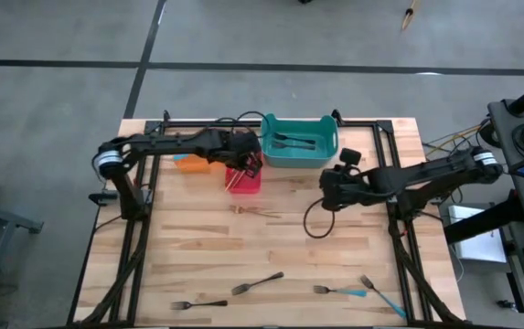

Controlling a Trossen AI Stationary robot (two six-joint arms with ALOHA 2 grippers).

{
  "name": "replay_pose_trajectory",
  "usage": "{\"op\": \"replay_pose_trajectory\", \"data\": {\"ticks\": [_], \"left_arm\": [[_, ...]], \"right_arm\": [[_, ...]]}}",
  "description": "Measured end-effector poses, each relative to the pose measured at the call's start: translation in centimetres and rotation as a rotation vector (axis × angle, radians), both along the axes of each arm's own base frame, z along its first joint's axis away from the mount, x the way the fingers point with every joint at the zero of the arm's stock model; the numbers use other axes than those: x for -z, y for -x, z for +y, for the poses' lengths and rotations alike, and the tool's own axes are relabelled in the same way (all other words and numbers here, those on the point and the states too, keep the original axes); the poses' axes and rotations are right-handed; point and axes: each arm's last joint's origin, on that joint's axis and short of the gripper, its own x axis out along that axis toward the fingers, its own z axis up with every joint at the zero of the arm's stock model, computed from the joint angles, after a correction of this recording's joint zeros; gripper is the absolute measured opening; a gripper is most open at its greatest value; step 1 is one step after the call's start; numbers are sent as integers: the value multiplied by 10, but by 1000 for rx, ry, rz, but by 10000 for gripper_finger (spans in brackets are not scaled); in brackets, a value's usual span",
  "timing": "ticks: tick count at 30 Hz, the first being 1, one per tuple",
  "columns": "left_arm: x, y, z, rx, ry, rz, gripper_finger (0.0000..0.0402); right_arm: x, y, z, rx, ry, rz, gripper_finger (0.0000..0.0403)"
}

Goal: Sort silverware by color (type)
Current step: Put the gold fork into the red bin

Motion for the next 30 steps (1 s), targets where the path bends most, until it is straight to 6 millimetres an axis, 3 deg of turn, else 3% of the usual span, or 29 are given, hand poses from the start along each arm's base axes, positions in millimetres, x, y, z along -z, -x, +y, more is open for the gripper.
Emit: {"op": "replay_pose_trajectory", "data": {"ticks": [4, 9, 14, 17, 21, 25, 30], "left_arm": [[5, -3, -6, -34, 19, 126, 5], [8, -6, -2, -39, 13, 138, 7], [9, -11, 2, 47, -21, 131, 8], [9, -13, -3, 125, -71, 164, 8], [2, -9, -3, 84, -168, 188, 8], [-6, -6, -2, 43, -259, 184, 8], [-10, -7, -2, 44, -254, 172, 8]], "right_arm": [[-3, 14, -2, 28, -24, -58, 47], [-3, 25, -6, 33, -21, -88, 47], [3, 27, -9, -37, 67, -79, 47], [-2, 22, -11, -56, 60, -186, 47], [-15, 13, -7, -172, 63, -245, 47], [-36, 10, -8, -132, 41, -346, 47], [-47, 10, -7, -89, -9, -421, 47]]}}
